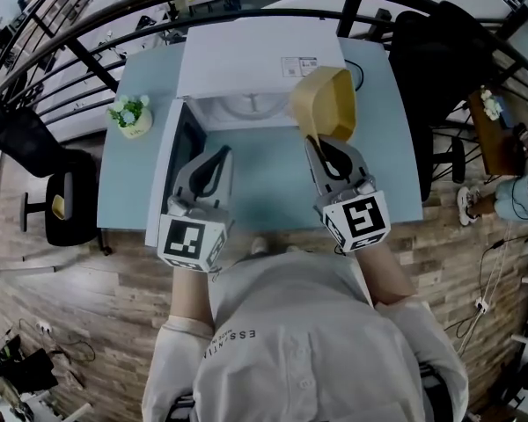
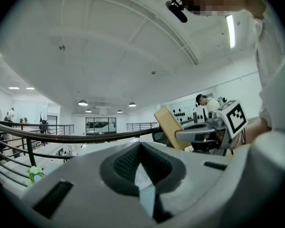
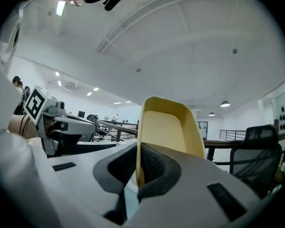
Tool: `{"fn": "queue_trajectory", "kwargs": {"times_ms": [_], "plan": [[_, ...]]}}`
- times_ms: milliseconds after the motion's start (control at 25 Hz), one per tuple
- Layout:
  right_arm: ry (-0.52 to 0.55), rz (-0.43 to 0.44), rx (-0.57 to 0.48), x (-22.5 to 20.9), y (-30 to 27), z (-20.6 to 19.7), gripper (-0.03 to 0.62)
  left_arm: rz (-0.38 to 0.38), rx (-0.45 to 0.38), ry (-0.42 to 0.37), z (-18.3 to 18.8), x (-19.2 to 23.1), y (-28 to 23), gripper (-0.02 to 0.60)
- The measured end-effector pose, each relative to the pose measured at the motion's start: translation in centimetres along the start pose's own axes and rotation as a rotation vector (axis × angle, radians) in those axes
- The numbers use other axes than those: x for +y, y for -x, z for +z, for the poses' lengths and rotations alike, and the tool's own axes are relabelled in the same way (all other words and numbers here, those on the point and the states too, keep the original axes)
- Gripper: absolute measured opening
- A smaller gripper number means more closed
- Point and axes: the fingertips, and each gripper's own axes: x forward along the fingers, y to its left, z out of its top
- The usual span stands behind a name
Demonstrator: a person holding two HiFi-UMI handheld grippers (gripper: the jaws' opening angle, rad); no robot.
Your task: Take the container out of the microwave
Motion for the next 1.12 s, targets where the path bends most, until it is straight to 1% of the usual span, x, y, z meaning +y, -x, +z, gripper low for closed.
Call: {"fn": "queue_trajectory", "kwargs": {"times_ms": [240,400,560,760,1120], "plan": [[-0.019,-0.016,-0.037,-0.7,-0.3,1.0,0.02,-0.011,-0.038,-0.036,2.0,-0.1,-0.3,-0.006],[-0.032,-0.013,-0.055,-0.7,-0.5,1.3,0.018,-0.02,-0.044,-0.048,2.4,0.1,-0.6,-0.006],[-0.041,-0.002,-0.047,-0.6,-0.8,1.1,0.017,-0.019,-0.046,-0.045,2.3,0.5,-0.8,-0.006],[-0.038,-0.015,-0.039,-0.8,-1.2,1.2,0.017,-0.02,-0.046,-0.038,2.1,1.0,-0.8,-0.006],[-0.033,-0.022,-0.061,-0.5,-1.6,1.6,0.018,-0.023,-0.042,-0.02,1.7,1.2,-0.9,-0.006]]}}
